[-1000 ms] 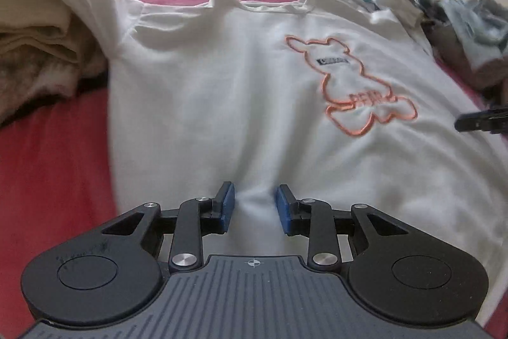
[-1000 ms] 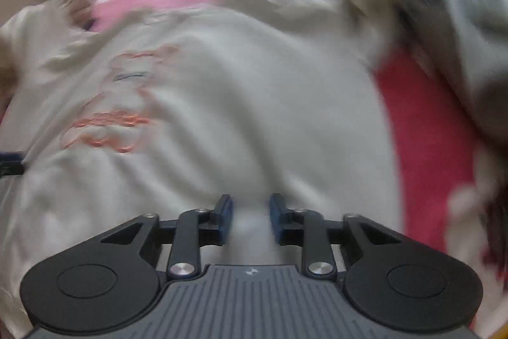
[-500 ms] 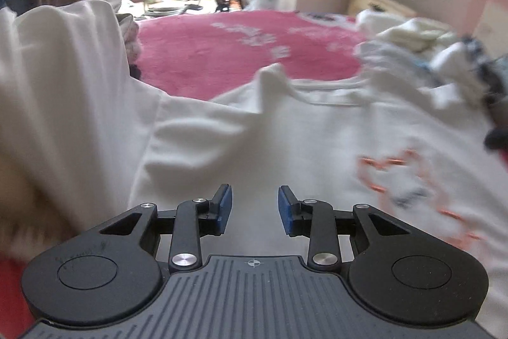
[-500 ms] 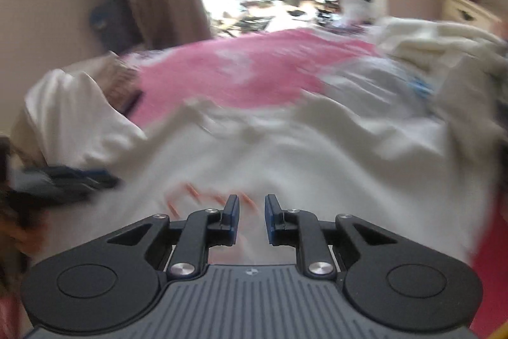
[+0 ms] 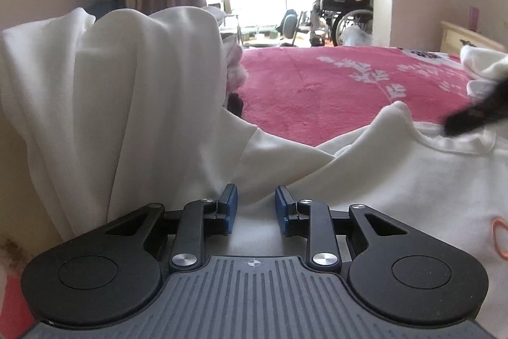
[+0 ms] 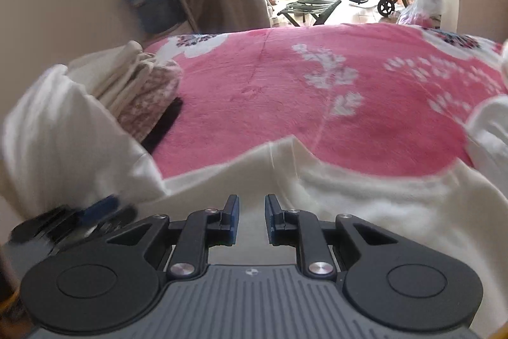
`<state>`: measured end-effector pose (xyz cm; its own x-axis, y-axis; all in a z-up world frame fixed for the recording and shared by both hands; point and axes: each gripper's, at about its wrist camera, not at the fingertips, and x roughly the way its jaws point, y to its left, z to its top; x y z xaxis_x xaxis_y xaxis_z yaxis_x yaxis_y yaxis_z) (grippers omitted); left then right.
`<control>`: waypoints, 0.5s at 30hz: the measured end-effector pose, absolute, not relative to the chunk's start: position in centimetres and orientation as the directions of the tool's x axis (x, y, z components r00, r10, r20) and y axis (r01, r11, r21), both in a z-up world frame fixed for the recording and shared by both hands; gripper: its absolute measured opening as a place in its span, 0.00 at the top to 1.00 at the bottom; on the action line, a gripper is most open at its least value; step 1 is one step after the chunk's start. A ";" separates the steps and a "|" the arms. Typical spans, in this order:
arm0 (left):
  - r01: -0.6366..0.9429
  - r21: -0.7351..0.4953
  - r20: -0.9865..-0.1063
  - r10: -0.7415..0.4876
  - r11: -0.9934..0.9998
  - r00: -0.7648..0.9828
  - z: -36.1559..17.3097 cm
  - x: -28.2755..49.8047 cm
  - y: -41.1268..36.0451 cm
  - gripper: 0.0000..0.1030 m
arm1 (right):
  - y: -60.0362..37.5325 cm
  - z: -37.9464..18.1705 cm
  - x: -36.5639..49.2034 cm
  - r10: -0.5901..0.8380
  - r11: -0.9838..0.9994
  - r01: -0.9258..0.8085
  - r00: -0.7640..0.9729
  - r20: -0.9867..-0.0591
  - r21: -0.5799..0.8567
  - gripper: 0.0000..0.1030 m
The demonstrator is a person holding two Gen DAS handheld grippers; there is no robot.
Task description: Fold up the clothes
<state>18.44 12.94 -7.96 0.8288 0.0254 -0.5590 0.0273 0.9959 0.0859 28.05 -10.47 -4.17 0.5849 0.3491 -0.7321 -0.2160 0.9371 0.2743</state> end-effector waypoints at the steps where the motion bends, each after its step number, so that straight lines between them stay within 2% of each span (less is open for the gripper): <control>1: 0.021 0.080 -0.553 0.027 0.997 0.833 -7.9 18.3 13.2 0.73 | -10.1 -4.5 29.0 0.351 0.936 -0.208 0.580 -0.735 0.283 0.81; 4: -0.003 0.059 -0.539 0.035 0.998 0.842 -7.9 17.8 13.9 0.74 | -10.5 -5.2 31.4 0.309 0.945 -0.106 0.600 -0.738 0.310 0.81; 6: -0.010 0.058 -0.536 0.039 0.998 0.844 -8.0 17.7 14.0 0.74 | -12.5 -5.4 32.5 0.315 0.912 0.017 0.609 -0.728 0.409 0.77; 8: -0.009 0.061 -0.534 0.040 0.998 0.845 -8.1 17.7 14.0 0.74 | -14.4 -5.5 33.5 0.330 0.866 0.111 0.606 -0.724 0.488 0.61; 9: -0.007 0.061 -0.533 0.038 0.998 0.845 -8.1 17.6 14.0 0.74 | -14.7 -5.5 34.1 0.341 0.859 0.121 0.592 -0.730 0.498 0.59; 11: 0.019 0.038 -0.533 0.004 0.999 0.846 -7.7 17.6 14.1 0.71 | -15.2 -5.4 35.3 0.362 0.846 0.136 0.561 -0.744 0.515 0.56; 15: 0.135 -0.058 -0.527 -0.146 0.989 0.838 -6.4 18.1 14.3 0.67 | -14.5 -5.3 37.5 0.374 0.862 0.151 0.453 -0.809 0.483 0.52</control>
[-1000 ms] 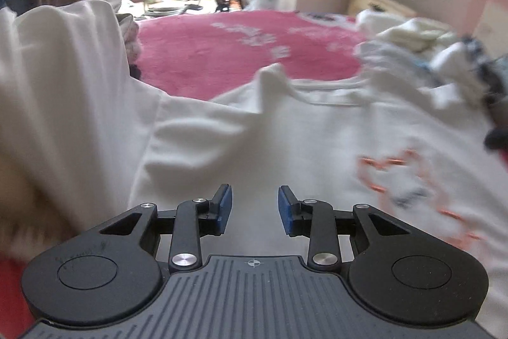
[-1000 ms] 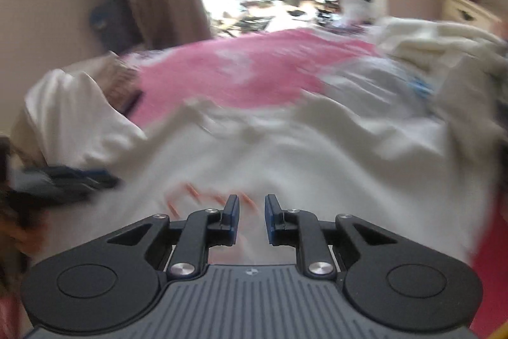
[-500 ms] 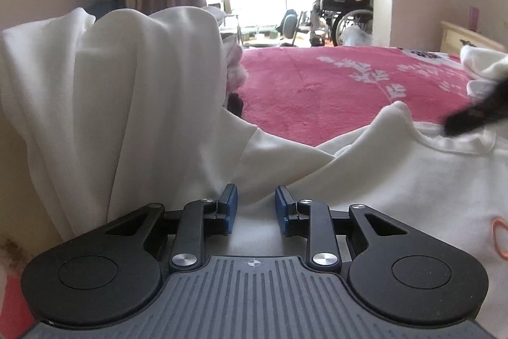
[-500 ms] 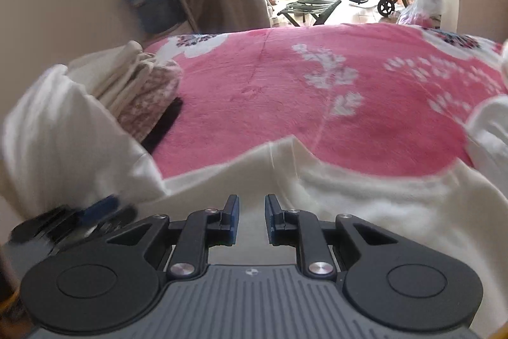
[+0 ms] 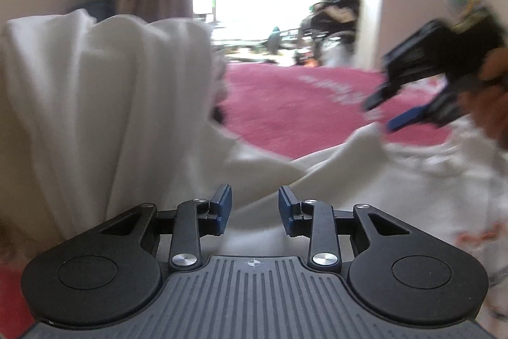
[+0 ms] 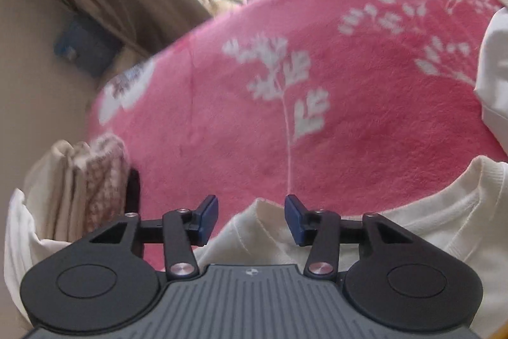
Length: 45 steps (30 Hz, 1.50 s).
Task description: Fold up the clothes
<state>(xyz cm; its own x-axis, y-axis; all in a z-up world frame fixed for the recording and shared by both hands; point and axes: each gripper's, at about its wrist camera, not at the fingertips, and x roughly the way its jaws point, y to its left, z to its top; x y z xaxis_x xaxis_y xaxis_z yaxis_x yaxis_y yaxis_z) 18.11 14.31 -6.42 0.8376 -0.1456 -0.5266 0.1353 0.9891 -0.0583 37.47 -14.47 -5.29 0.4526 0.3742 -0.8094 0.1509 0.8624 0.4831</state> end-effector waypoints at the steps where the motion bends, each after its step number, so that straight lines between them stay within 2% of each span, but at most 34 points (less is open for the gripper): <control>1: 0.158 -0.071 -0.530 -0.171 0.985 0.830 -6.1 18.5 14.4 0.66 | -14.3 -5.4 37.8 0.367 0.868 0.161 0.429 -0.826 0.469 0.52; 4: 0.174 -0.134 -0.572 -0.220 0.976 0.790 -5.9 20.9 14.5 0.65 | -13.8 -6.2 38.9 0.362 0.871 0.194 0.369 -0.856 0.452 0.52; 6: 0.144 -0.194 -0.586 -0.232 0.970 0.776 -5.9 22.1 15.1 0.65 | -13.5 -6.6 39.0 0.367 0.865 0.207 0.360 -0.858 0.457 0.57; 8: 0.086 -0.230 -0.594 -0.210 0.969 0.776 -6.2 23.1 15.7 0.65 | -13.5 -6.8 38.6 0.381 0.851 0.211 0.383 -0.842 0.481 0.85; 11: 0.012 -0.190 -0.609 -0.127 0.982 0.783 -7.0 23.9 15.3 0.67 | -13.6 -6.5 37.4 0.390 0.833 0.190 0.464 -0.795 0.520 0.90; 17: -0.076 -0.025 -0.558 0.049 0.997 0.828 -7.8 23.0 13.5 0.76 | -14.2 -7.0 34.9 0.383 0.805 0.115 0.650 -0.657 0.582 0.92; 21: -0.130 0.042 -0.553 0.132 0.991 0.823 -8.1 23.2 12.9 0.77 | -14.8 -9.0 36.3 0.315 0.832 0.148 0.667 -0.675 0.535 0.93; 23: -0.142 0.070 -0.552 0.157 0.987 0.819 -8.3 23.0 12.6 0.77 | -16.1 -9.3 36.4 0.306 0.809 0.183 0.680 -0.666 0.559 0.92; 30: -0.152 0.101 -0.556 0.182 0.983 0.811 -8.2 23.3 12.0 0.77 | -21.7 -2.6 31.2 0.311 0.832 0.079 0.753 -0.580 0.549 0.90; 35: 0.004 0.072 -0.514 0.033 0.997 0.857 -7.1 21.5 11.0 0.68 | -25.3 1.5 25.0 0.322 0.883 0.016 0.706 -0.631 0.468 0.86; 39: 0.122 0.127 -0.554 -0.031 0.984 0.832 -7.3 22.5 9.2 0.68 | -27.0 1.8 20.4 0.304 0.912 0.003 0.668 -0.679 0.411 0.86; 41: 0.073 0.190 -0.588 0.054 0.979 0.807 -8.2 24.3 8.4 0.67 | -27.4 1.0 19.4 0.244 0.942 0.014 0.658 -0.712 0.335 0.86; 45: 0.015 0.207 -0.595 0.114 0.978 0.795 -8.2 26.2 8.6 0.61 | -28.5 -1.2 20.3 0.119 0.973 0.075 0.650 -0.751 0.219 0.86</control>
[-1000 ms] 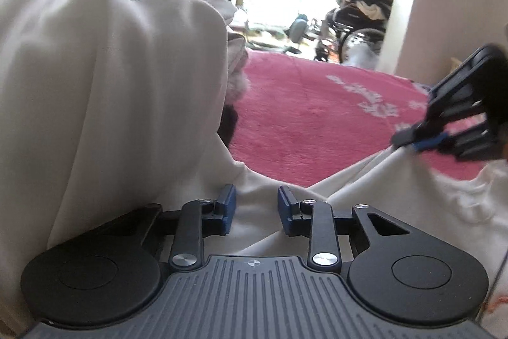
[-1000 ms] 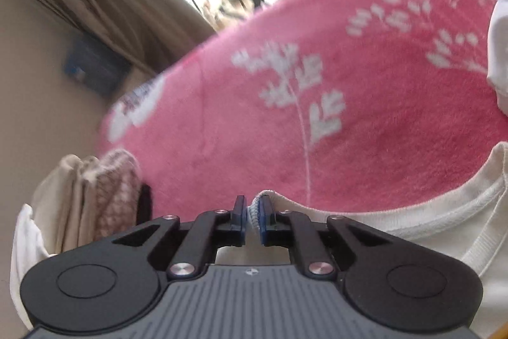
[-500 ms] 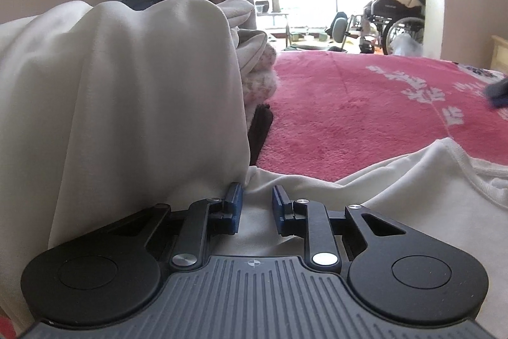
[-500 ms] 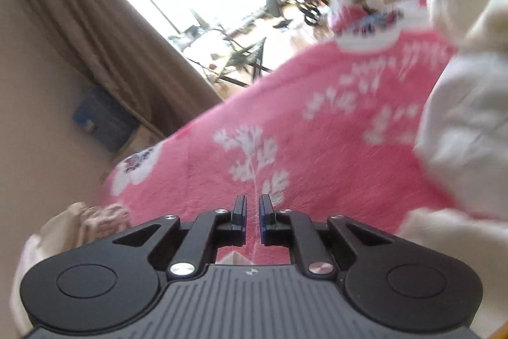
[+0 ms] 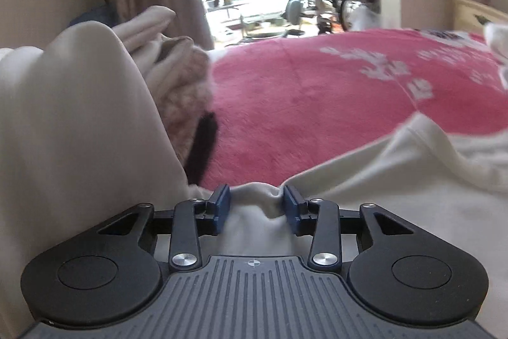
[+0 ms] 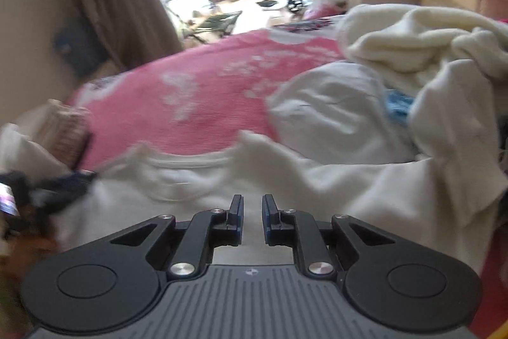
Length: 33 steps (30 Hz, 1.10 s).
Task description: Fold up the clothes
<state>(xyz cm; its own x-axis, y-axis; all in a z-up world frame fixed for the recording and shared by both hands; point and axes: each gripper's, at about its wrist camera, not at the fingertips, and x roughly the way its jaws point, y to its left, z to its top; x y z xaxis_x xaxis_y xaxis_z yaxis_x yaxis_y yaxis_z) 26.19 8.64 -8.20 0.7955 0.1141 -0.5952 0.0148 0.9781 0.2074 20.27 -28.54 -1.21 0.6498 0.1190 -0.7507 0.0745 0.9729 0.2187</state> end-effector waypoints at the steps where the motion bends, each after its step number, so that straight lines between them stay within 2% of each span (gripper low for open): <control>1: 0.005 0.213 -0.594 0.125 0.977 0.795 -8.2 26.3 8.6 0.61 | -28.8 -1.7 20.6 0.093 0.978 0.084 0.652 -0.753 0.194 0.86; 5: -0.025 0.264 -0.566 0.175 0.964 0.806 -8.8 26.1 7.9 0.53 | -29.6 -2.9 22.6 0.091 0.982 0.064 0.659 -0.747 0.176 0.86; 7: -0.041 0.271 -0.560 0.192 0.962 0.806 -8.9 26.1 7.8 0.52 | -29.5 -4.2 24.3 0.102 0.985 0.045 0.623 -0.776 0.166 0.86; 9: -0.054 0.282 -0.553 0.208 0.958 0.807 -8.9 26.1 7.5 0.51 | -29.6 -6.4 26.5 0.032 0.994 0.067 0.575 -0.817 0.085 0.91; 11: -0.057 0.300 -0.546 0.221 0.952 0.808 -9.1 26.1 7.4 0.51 | -30.7 -7.3 28.0 -0.009 0.992 0.108 0.594 -0.804 0.068 0.97; 14: -0.056 0.305 -0.546 0.223 0.951 0.807 -9.1 26.1 7.5 0.51 | -33.1 -5.4 28.5 -0.083 0.965 0.238 0.668 -0.740 0.107 0.89; 17: -0.047 0.274 -0.555 0.198 0.960 0.808 -8.7 26.0 7.8 0.51 | -36.4 -2.6 26.4 -0.039 0.924 0.286 0.732 -0.680 0.254 0.89; 20: -0.040 0.211 -0.561 0.155 0.977 0.813 -7.6 25.4 8.3 0.51 | -37.0 -1.0 23.5 0.033 0.934 0.230 0.707 -0.707 0.274 0.86; 24: -0.018 0.214 -0.501 0.126 0.977 0.856 -5.8 23.5 7.4 0.50 | -36.0 -2.3 21.1 0.075 0.969 0.142 0.608 -0.790 0.202 0.85; 27: 0.002 0.264 -0.465 0.126 0.965 0.876 -5.4 22.8 6.1 0.48 | -36.3 -5.2 21.9 -0.007 0.974 0.194 0.546 -0.838 0.118 0.86; 29: 0.011 0.297 -0.464 0.134 0.955 0.876 -5.6 23.0 5.2 0.48 | -37.4 -6.8 22.3 -0.104 0.959 0.276 0.555 -0.825 0.065 0.90; 31: -0.001 0.288 -0.490 0.149 0.958 0.859 -6.0 23.6 5.1 0.49 | -38.8 -6.8 22.1 -0.116 0.923 0.359 0.601 -0.791 0.138 0.91; 33: -0.020 0.271 -0.505 0.160 0.962 0.848 -6.0 23.8 5.5 0.49 | -39.5 -6.1 21.3 -0.099 0.881 0.409 0.651 -0.753 0.238 0.87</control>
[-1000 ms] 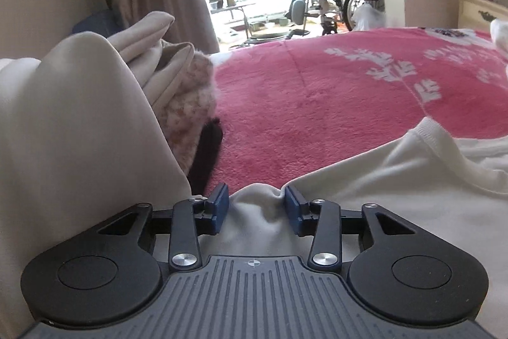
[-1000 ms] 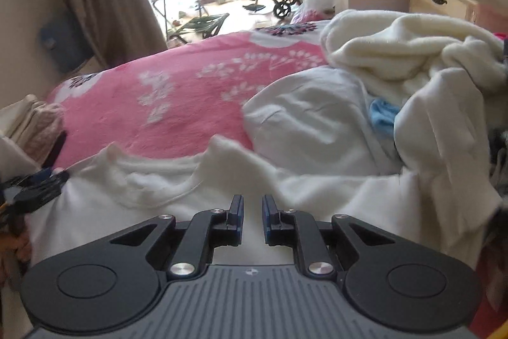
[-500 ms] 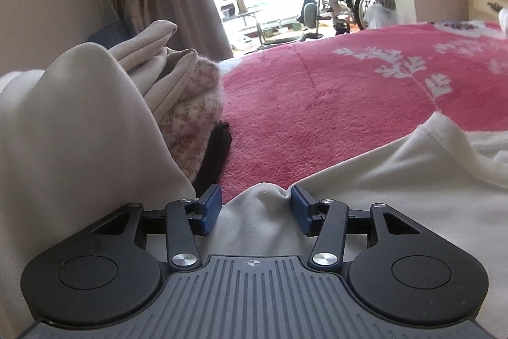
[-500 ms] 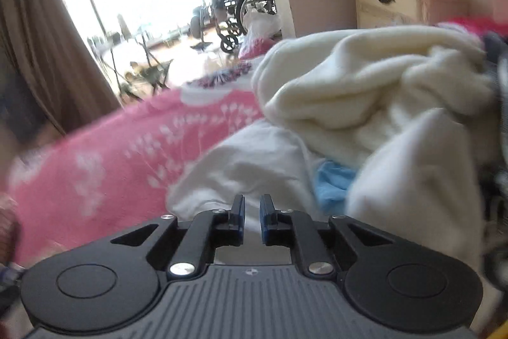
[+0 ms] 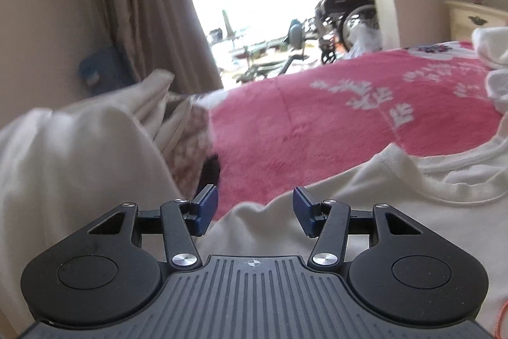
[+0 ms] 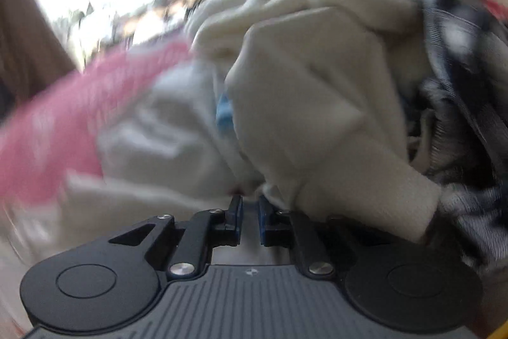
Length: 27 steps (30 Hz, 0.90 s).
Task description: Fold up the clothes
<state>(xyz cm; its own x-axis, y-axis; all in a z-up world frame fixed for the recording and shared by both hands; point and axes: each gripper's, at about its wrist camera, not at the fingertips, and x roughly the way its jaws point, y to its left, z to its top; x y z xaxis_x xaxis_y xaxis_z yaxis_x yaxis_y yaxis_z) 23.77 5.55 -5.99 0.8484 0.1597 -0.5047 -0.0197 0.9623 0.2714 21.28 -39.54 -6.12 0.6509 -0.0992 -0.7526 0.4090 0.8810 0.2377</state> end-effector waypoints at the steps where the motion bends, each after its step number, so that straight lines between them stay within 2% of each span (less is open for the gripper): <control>1: -0.024 0.261 -0.503 0.157 0.965 0.850 -5.8 23.4 5.8 0.49 | -39.6 -5.5 20.5 -0.084 0.866 0.413 0.674 -0.734 0.280 0.85; 5: 0.006 0.217 -0.495 0.105 0.976 0.863 -4.5 20.7 5.9 0.49 | -38.6 -3.1 17.1 0.024 0.848 0.349 0.727 -0.686 0.399 0.71; 13: 0.124 0.111 -0.509 -0.051 0.986 0.859 -1.5 13.7 4.9 0.48 | -31.0 0.9 14.2 0.250 0.897 0.093 0.700 -0.669 0.432 0.68; 17: 0.100 0.118 -0.457 -0.036 0.988 0.889 1.1 11.2 7.6 0.48 | -25.7 2.2 14.1 0.302 0.921 -0.019 0.666 -0.682 0.390 0.68; 22: -0.052 0.185 -0.396 0.123 0.981 0.910 5.6 12.4 14.0 0.45 | -20.5 2.0 12.2 0.368 0.915 -0.106 0.615 -0.697 0.389 0.67; 24: -0.078 0.170 -0.458 0.149 0.982 0.876 7.3 15.3 16.2 0.40 | -18.8 1.4 11.2 0.386 0.908 -0.109 0.588 -0.711 0.403 0.67; 27: -0.103 0.143 -0.565 0.167 0.984 0.808 9.7 20.1 19.4 0.39 | -16.5 0.4 10.4 0.403 0.905 -0.115 0.542 -0.737 0.410 0.67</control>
